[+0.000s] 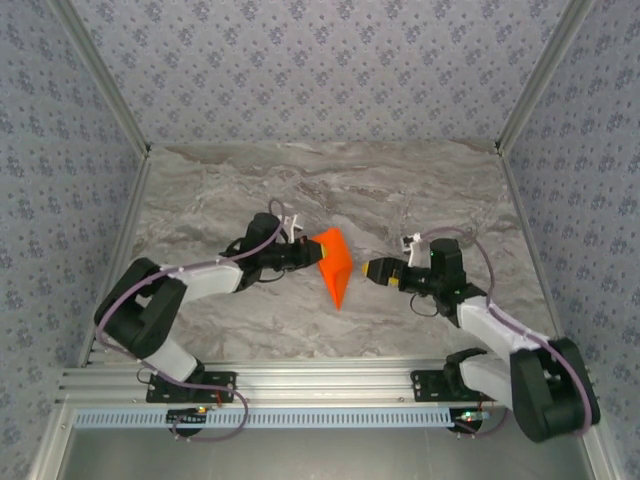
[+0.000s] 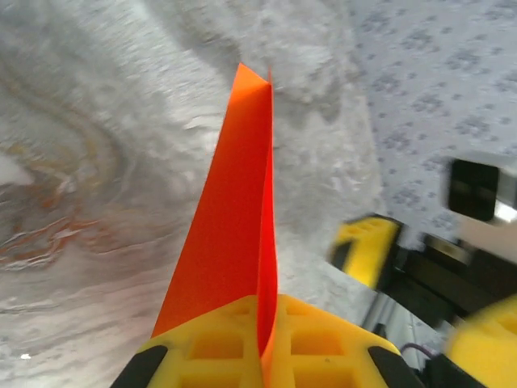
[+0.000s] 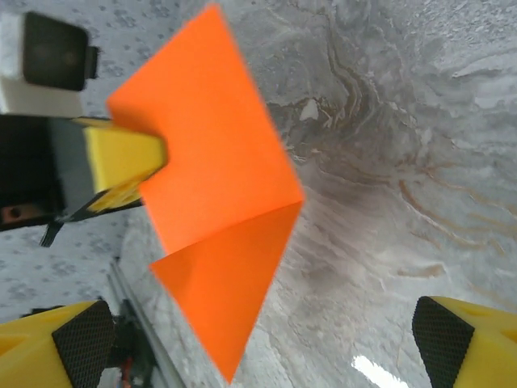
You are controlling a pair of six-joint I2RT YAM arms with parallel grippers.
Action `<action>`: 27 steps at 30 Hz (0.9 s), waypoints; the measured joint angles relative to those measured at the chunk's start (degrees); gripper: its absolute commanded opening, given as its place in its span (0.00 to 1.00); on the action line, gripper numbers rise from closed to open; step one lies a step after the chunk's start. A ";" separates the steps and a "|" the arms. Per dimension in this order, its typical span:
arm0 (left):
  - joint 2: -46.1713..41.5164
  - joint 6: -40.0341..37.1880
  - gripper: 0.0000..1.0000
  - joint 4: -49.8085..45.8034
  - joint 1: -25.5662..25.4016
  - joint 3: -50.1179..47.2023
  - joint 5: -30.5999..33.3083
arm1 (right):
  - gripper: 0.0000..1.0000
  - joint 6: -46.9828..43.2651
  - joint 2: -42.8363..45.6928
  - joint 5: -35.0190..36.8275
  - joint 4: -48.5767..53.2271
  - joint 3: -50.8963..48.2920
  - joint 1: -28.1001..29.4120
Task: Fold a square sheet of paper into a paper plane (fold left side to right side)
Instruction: Place the paper at the center of the table.
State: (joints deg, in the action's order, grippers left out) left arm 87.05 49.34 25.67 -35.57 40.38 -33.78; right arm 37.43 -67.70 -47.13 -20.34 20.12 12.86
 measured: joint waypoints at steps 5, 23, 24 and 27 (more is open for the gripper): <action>-4.37 -0.90 0.00 1.70 0.00 -1.11 -4.85 | 0.91 2.08 -7.21 -9.86 -10.54 3.67 -0.17; -6.99 -2.75 0.00 2.80 -0.04 -3.06 -10.16 | 0.34 -0.72 -14.47 -19.12 -13.20 12.17 5.29; -6.99 -2.89 0.00 2.56 -0.02 -3.06 -10.16 | 0.31 -1.18 -14.47 -19.12 -12.48 12.28 5.29; -6.47 -3.45 0.00 2.36 0.24 -3.06 -10.16 | 0.23 -2.75 -14.49 -19.10 -10.38 12.44 5.27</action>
State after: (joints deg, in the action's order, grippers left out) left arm 80.58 45.89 28.03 -35.33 37.32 -43.94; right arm 34.68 -82.19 -66.24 -30.72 32.56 18.13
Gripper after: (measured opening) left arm 0.041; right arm 0.275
